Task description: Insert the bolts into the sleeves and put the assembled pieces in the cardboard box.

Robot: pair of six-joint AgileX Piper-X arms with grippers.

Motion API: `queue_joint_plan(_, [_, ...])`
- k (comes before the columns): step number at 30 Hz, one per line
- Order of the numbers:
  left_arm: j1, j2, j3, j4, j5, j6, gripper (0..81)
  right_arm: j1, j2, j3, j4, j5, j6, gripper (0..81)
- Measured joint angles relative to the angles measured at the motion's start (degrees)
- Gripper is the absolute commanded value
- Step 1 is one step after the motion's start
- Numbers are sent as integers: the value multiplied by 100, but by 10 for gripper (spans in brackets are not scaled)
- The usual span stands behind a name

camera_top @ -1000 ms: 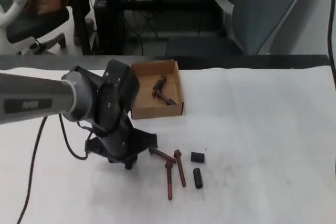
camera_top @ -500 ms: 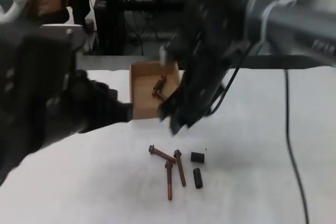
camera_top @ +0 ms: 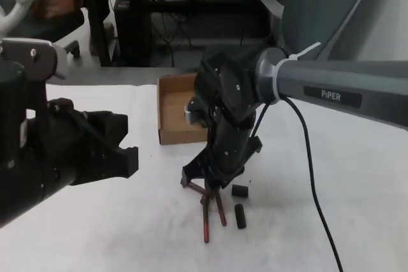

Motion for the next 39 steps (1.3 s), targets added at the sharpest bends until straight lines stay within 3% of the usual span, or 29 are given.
queue_joint_plan(13, [0,-4,0,0,138,-126,18,-121,253,0,-154,213,-98,318])
queue_joint_plan(14, [0,-4,0,0,138,-122,18,-121,251,0,-145,213,-94,252])
queue_joint_plan(16, [0,-4,0,0,138,-122,18,-121,251,0,-111,235,-109,17])
queue_joint_plan(17, [0,-4,0,0,138,-122,18,-121,251,0,-83,243,-109,3])
queue_joint_plan(24, [0,-4,31,0,138,-122,18,-121,49,30,2,194,-270,0])
queue_joint_plan(31, [-58,-4,939,-1304,371,-122,18,-104,-1327,50,-805,145,-648,0])
queue_joint_plan(39, [-811,703,2020,-3453,409,-1,18,404,-3237,724,-2351,104,-1272,0])
